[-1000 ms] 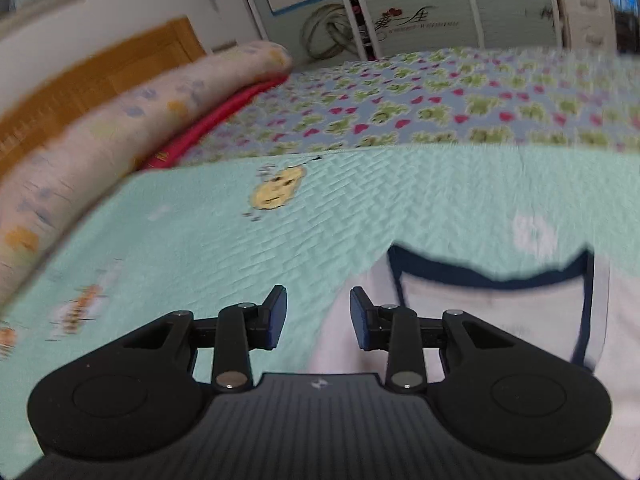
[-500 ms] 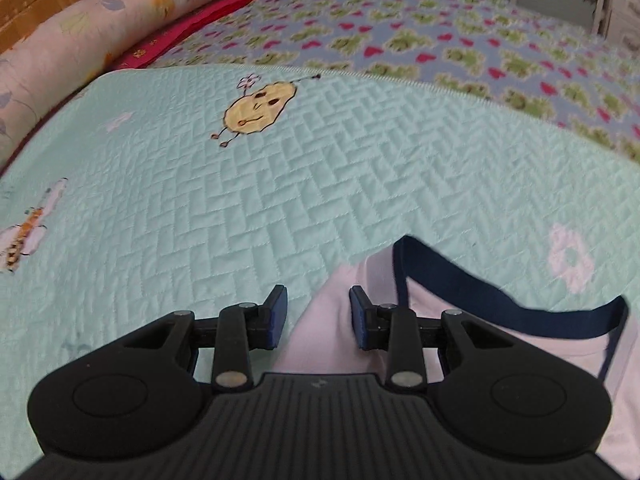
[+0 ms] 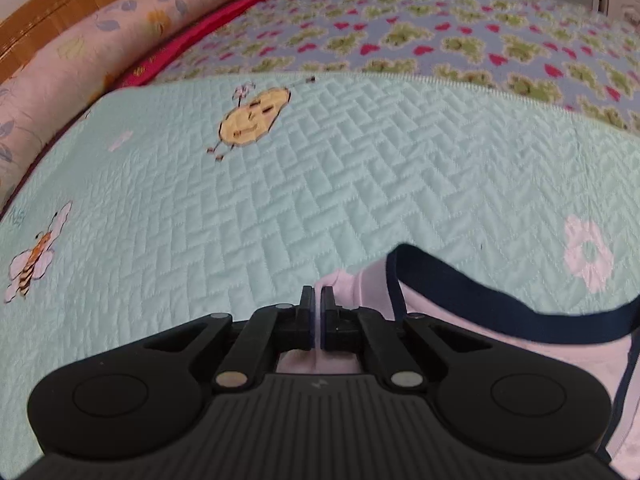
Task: Fold clothes
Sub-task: 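Move the right gripper to the navy collar, pinch it, then open, then pinch the shirt fabric beside the collar with the right gripper, then open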
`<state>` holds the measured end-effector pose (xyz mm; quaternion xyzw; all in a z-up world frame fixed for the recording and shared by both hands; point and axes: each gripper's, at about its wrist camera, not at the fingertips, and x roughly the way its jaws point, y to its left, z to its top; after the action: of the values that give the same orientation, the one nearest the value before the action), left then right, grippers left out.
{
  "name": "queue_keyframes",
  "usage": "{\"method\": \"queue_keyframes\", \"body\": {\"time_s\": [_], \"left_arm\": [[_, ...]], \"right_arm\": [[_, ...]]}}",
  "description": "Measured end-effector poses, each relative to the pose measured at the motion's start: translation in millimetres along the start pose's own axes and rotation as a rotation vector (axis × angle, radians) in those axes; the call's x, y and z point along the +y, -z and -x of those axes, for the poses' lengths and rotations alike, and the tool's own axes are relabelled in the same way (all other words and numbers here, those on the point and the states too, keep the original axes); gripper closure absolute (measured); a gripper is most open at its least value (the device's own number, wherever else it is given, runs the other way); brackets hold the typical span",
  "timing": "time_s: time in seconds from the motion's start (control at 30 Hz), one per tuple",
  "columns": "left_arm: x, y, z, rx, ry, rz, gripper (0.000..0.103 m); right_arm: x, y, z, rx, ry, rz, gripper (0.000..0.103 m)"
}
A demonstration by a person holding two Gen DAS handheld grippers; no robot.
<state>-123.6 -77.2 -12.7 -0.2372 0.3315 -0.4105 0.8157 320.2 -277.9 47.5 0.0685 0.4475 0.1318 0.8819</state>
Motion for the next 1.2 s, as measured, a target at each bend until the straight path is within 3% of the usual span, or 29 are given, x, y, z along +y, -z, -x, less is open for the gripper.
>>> {"method": "queue_keyframes", "body": {"time_s": [0.3, 0.47, 0.7, 0.77, 0.9, 0.97, 1.03, 1.2], "left_arm": [[-0.8, 2.2, 0.7, 0.0, 0.003, -0.002, 0.034], [0.2, 2.5, 1.6, -0.002, 0.01, 0.005, 0.034], [1.0, 2.8, 0.6, -0.004, 0.013, 0.01, 0.034], [1.4, 2.9, 0.9, -0.004, 0.015, 0.012, 0.034], [0.9, 3.3, 1.5, -0.004, 0.016, 0.012, 0.034], [0.5, 3.2, 1.2, -0.004, 0.015, 0.01, 0.034], [1.6, 1.9, 0.2, -0.004, 0.016, 0.012, 0.034], [2.8, 1.4, -0.3, -0.004, 0.019, 0.017, 0.034]], "right_arm": [[-12.2, 2.0, -3.0, -0.089, -0.033, -0.031, 0.1], [-32.6, 23.8, 66.7, -0.281, -0.147, -0.142, 0.069], [-99.5, 110.9, 152.4, -0.312, -0.08, -0.33, 0.067], [-101.9, 133.3, 149.8, -0.279, 0.005, -0.328, 0.067], [-117.8, 174.5, 160.2, -0.398, 0.145, -0.398, 0.067], [-135.9, 187.5, 168.2, -0.448, 0.147, -0.486, 0.06], [-151.0, 194.0, 164.9, -0.43, 0.134, -0.553, 0.057], [-152.0, 186.4, 148.7, -0.401, 0.151, -0.508, 0.057]]}}
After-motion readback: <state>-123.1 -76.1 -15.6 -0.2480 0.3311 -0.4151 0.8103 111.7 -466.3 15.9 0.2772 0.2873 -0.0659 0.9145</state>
